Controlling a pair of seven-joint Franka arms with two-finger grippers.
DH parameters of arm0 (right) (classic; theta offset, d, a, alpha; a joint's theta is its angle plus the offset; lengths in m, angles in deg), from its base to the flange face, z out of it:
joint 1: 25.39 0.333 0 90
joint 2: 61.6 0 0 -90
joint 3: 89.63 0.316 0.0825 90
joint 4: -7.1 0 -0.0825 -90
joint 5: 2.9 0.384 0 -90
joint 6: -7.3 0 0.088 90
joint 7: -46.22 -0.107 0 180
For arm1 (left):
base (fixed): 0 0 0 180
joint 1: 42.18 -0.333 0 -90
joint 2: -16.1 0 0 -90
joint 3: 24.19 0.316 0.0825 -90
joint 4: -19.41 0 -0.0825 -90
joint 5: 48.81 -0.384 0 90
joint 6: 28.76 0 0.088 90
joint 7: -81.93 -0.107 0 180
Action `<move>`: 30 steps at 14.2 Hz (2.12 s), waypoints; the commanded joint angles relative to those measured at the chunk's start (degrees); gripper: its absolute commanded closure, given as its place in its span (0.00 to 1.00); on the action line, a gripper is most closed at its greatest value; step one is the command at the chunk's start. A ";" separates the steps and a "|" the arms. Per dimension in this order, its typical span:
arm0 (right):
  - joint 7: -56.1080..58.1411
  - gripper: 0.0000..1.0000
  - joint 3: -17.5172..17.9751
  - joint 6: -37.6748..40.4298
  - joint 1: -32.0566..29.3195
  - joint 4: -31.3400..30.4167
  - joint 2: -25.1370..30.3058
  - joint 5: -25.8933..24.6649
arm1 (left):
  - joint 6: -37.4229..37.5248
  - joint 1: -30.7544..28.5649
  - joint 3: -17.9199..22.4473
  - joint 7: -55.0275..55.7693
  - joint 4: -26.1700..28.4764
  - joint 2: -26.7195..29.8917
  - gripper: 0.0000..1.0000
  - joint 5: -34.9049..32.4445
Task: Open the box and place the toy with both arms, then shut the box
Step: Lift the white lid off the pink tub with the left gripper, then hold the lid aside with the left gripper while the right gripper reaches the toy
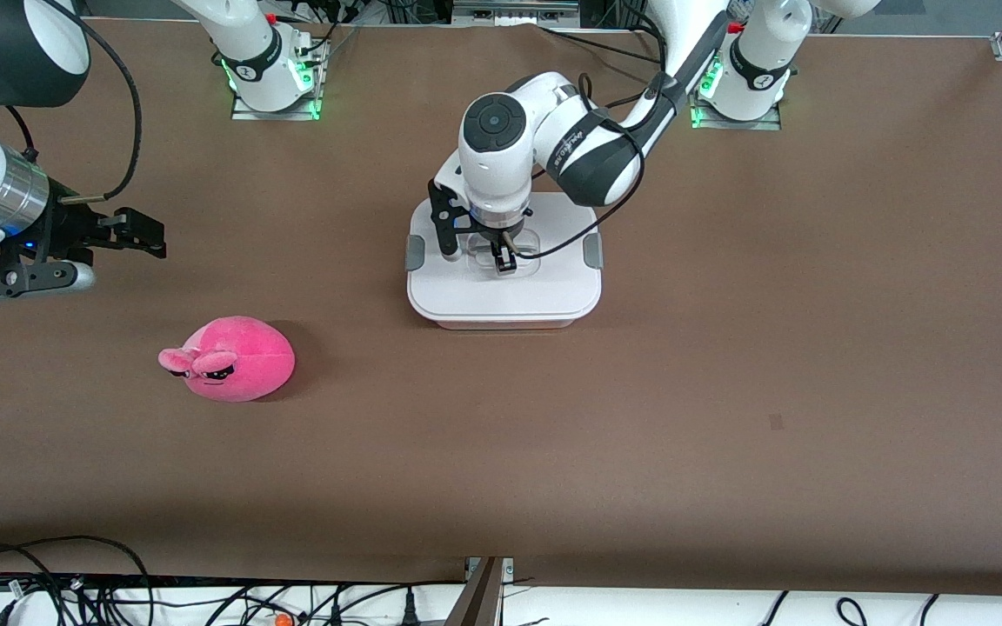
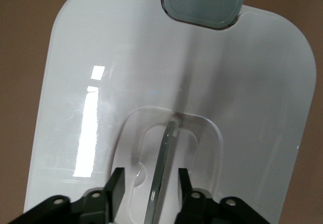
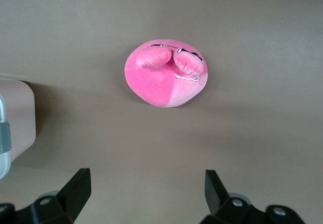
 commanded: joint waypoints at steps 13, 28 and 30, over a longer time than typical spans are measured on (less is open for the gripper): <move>-0.12 0.00 0.30 -0.13 -0.07 -0.37 -0.51 -0.33 | 8.08 -0.10 1.02 -0.64 -1.18 5.21 1.00 -0.32; -0.12 0.00 0.30 -18.65 -0.42 -11.44 -4.71 -0.16 | 14.42 -38.41 0.76 -18.83 -5.84 9.61 1.00 -0.05; -0.21 0.00 0.21 -22.26 -0.59 -11.53 -7.79 -0.16 | 15.38 -41.22 0.68 -19.98 -5.75 9.70 1.00 0.12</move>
